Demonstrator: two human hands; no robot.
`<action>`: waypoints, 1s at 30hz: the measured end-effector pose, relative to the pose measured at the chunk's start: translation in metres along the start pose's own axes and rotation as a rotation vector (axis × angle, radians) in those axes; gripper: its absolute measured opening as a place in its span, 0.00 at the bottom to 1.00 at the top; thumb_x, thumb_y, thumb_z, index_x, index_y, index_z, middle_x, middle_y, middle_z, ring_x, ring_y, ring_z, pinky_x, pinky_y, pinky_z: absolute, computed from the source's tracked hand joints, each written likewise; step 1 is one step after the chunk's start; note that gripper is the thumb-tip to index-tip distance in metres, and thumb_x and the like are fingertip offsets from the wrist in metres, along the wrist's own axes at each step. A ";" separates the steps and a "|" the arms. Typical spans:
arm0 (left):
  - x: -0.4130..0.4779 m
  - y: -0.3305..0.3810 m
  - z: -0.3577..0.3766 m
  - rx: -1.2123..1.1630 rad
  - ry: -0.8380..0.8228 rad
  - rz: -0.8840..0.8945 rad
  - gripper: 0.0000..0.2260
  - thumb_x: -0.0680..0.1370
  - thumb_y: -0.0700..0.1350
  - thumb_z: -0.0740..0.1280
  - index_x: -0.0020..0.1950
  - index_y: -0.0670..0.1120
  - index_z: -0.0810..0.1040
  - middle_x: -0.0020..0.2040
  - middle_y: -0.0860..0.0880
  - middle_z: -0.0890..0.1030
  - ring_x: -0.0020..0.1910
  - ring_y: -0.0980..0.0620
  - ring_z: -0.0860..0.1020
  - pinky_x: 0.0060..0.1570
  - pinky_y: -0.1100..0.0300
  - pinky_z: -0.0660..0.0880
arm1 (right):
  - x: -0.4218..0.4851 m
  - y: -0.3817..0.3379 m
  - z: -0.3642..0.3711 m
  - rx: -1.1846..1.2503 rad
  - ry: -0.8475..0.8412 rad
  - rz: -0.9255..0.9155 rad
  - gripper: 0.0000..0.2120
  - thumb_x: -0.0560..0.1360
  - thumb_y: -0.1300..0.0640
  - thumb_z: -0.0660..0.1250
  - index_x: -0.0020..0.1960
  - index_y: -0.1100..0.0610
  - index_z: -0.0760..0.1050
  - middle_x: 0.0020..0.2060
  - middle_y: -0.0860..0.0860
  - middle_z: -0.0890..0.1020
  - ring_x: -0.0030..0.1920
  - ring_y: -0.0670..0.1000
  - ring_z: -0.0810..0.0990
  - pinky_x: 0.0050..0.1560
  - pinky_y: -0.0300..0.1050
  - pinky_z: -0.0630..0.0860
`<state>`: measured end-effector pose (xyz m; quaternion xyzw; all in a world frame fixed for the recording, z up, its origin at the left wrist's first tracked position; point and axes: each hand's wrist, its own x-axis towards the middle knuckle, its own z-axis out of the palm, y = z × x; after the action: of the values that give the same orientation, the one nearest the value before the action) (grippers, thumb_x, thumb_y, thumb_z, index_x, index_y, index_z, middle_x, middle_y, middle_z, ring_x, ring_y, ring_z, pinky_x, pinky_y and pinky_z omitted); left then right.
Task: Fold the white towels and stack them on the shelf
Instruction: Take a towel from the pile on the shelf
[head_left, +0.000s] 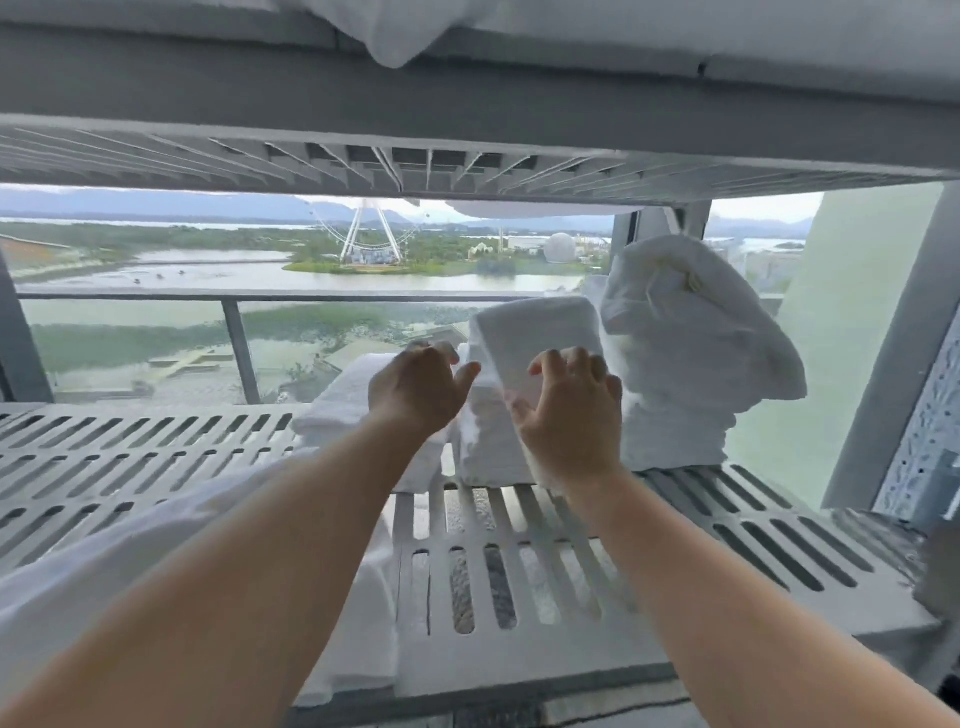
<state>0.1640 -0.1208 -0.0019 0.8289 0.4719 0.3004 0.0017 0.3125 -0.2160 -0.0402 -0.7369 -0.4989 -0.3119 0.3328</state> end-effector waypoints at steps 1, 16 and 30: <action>0.006 0.006 0.005 0.007 -0.005 -0.028 0.20 0.81 0.62 0.59 0.65 0.52 0.77 0.64 0.47 0.79 0.60 0.45 0.78 0.49 0.52 0.75 | 0.004 0.003 0.003 0.007 -0.021 -0.005 0.20 0.72 0.37 0.68 0.56 0.50 0.73 0.52 0.51 0.76 0.55 0.55 0.74 0.56 0.53 0.72; 0.019 0.016 0.018 -0.363 0.024 -0.187 0.14 0.78 0.47 0.69 0.62 0.48 0.78 0.57 0.46 0.82 0.56 0.45 0.79 0.54 0.56 0.74 | 0.017 0.009 0.010 0.146 -0.054 0.057 0.06 0.79 0.52 0.63 0.50 0.55 0.75 0.49 0.52 0.78 0.53 0.56 0.75 0.52 0.53 0.74; -0.046 0.002 -0.019 -0.494 0.099 -0.099 0.13 0.76 0.49 0.66 0.61 0.56 0.79 0.54 0.49 0.84 0.55 0.45 0.80 0.54 0.50 0.78 | -0.034 -0.019 -0.052 0.237 0.096 0.131 0.05 0.82 0.56 0.61 0.50 0.58 0.71 0.44 0.54 0.79 0.46 0.57 0.77 0.41 0.44 0.64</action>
<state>0.1389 -0.1639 -0.0084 0.7635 0.4238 0.4462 0.1959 0.2776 -0.2707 -0.0334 -0.7077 -0.4666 -0.2632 0.4606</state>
